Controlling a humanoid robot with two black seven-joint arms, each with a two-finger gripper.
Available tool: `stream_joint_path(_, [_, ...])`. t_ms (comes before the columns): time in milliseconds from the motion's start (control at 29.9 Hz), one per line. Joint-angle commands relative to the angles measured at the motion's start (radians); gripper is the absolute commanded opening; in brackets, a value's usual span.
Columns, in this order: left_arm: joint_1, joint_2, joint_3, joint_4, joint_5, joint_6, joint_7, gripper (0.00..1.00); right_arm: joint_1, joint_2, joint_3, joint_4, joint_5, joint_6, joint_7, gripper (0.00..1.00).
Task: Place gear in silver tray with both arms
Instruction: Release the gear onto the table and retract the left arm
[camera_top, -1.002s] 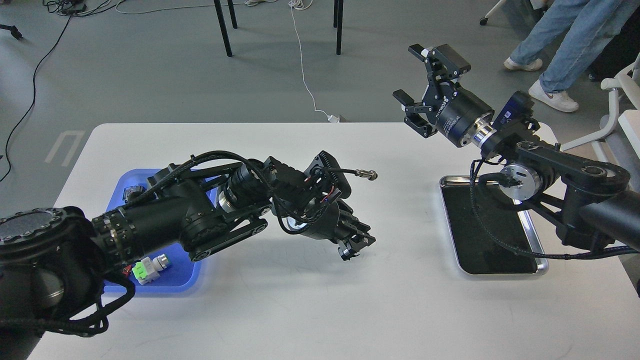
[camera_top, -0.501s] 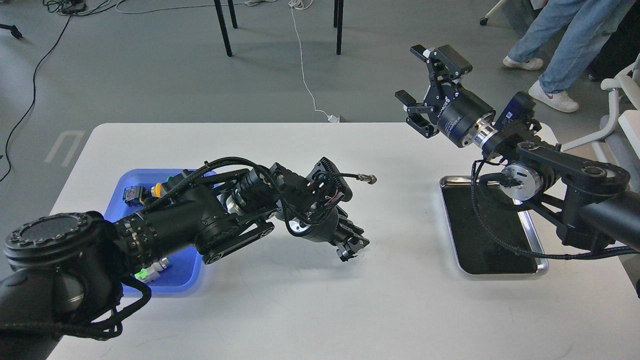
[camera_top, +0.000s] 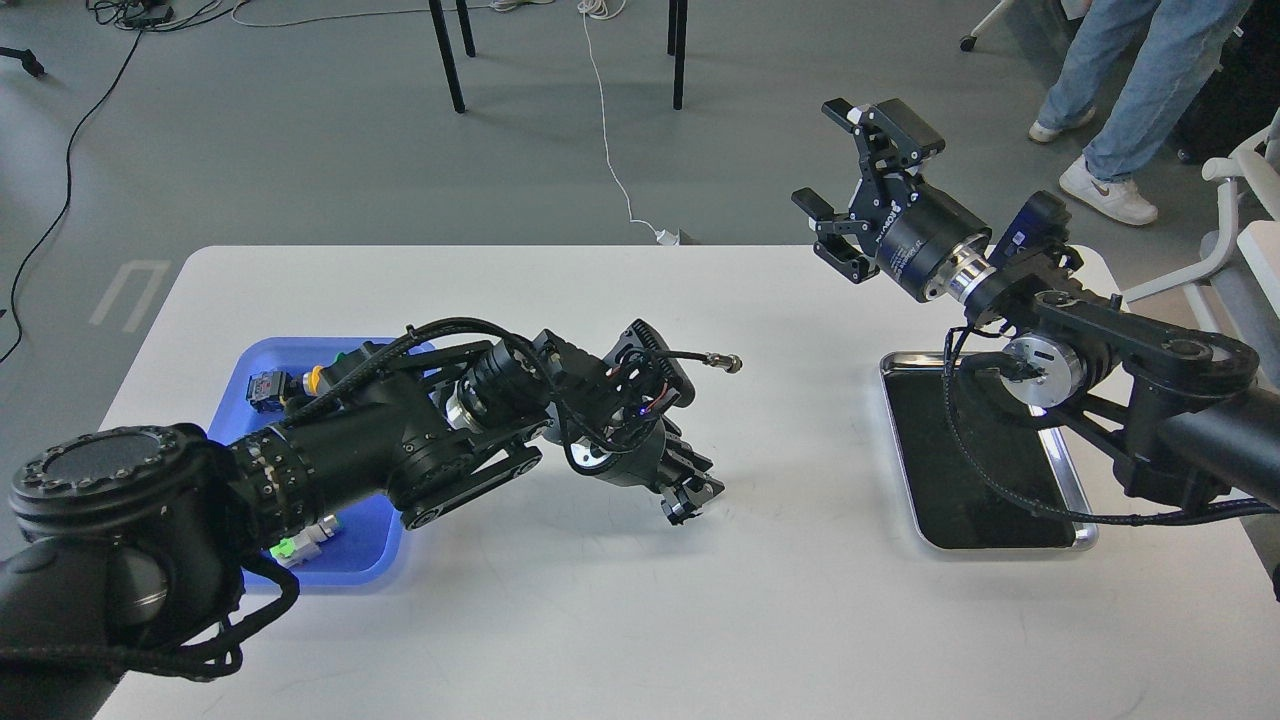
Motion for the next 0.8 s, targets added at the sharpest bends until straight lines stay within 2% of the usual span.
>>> stream_joint_path(0, [0.006, 0.000, 0.000, -0.002, 0.000, 0.036, 0.000, 0.66, -0.003, -0.003, -0.001, 0.002, 0.000, 0.000, 0.000, 0.98])
stream_joint_path(67, [0.006, 0.000, -0.005, -0.015, 0.000, 0.053, 0.000, 0.78, -0.003, -0.006, 0.000, 0.005, 0.000, 0.002, 0.000, 0.98])
stream_joint_path(167, [0.000, 0.015, -0.014, -0.054, 0.000, 0.060, 0.000, 0.83, -0.004, -0.017, 0.000, 0.005, 0.000, 0.002, 0.000, 0.98])
stream_joint_path(334, [-0.013, 0.144, -0.023, -0.121, -0.009, 0.064, 0.000, 0.94, -0.015, -0.042, -0.001, 0.014, 0.000, 0.003, 0.000, 0.98])
stream_joint_path(434, [-0.010, 0.236, -0.029, -0.146, -0.123, 0.079, 0.000, 0.96, -0.035, -0.048, 0.000, 0.018, 0.000, 0.005, 0.000, 0.98])
stream_joint_path(535, [0.027, 0.317, -0.119, -0.156, -0.274, 0.147, 0.000, 0.97, -0.047, -0.068, 0.000, 0.026, -0.002, 0.008, 0.000, 0.98])
stream_joint_path(768, [0.265, 0.460, -0.331, -0.267, -0.679, 0.179, 0.000, 0.97, -0.116, -0.098, -0.001, 0.054, -0.096, 0.012, 0.000, 0.98])
